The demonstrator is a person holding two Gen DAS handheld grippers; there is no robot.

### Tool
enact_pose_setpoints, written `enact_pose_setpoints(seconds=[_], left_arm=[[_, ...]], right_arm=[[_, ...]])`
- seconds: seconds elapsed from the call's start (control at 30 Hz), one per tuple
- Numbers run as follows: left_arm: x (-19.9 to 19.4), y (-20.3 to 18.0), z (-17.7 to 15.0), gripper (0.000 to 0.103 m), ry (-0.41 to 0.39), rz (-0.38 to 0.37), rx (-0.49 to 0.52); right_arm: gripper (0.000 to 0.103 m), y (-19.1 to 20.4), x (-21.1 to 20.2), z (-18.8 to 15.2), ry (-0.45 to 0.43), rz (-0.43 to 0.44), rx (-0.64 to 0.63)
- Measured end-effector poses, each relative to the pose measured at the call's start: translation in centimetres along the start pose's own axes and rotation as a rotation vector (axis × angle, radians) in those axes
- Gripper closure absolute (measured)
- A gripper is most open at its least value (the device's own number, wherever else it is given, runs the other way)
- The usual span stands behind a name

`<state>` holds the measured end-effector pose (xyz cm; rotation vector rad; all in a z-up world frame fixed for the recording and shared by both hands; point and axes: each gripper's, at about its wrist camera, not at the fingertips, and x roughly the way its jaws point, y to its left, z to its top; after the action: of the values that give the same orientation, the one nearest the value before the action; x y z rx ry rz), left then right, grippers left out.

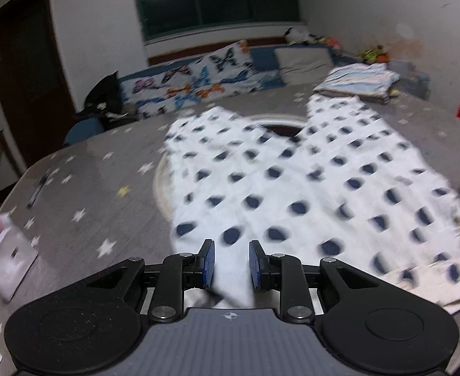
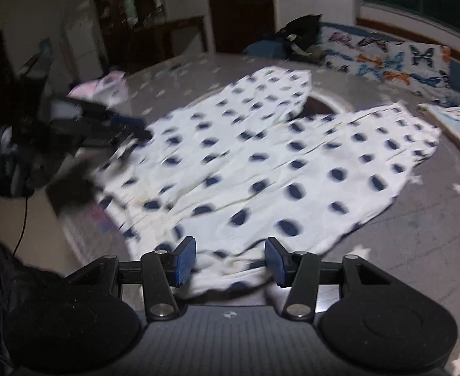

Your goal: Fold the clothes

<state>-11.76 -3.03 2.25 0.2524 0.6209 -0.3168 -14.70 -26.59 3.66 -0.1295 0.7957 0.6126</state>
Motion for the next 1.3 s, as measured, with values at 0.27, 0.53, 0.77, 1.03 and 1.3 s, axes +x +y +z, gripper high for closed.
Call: enact_pose_setpoints(seconds=[0.27,0.53,0.77,1.03,1.3], left_arm=[[0.9,-6.1,2.8,0.077,-0.028,-0.236,0.059],[3.9,-12.1,4.3,0.077,0.019,-0.393,0.134],[6.0,-14.4,4.8,0.078,0.066,-0.503,0.143],[7.2,-14.5,5.1,0.079,0.098,-0.567,0.112],[7.3,-14.4,5.2,0.079,0.100,-0.622,0.109]], right_arm=[[0.054,-6.3,-0.3,2.4,-0.052,-0.136,0.117],[0.055,-12.8,2.5,4.8,-0.059,-0.241,0.184],[0.060,-19.5,5.8,7.6,-0.054,-0.322,0.249],[0.061,-25.5,9.9,11.0,-0.066,-0.364,0.323],[0.071,-28.2,13.7,12.3,-0.061,-0.390,0.370]])
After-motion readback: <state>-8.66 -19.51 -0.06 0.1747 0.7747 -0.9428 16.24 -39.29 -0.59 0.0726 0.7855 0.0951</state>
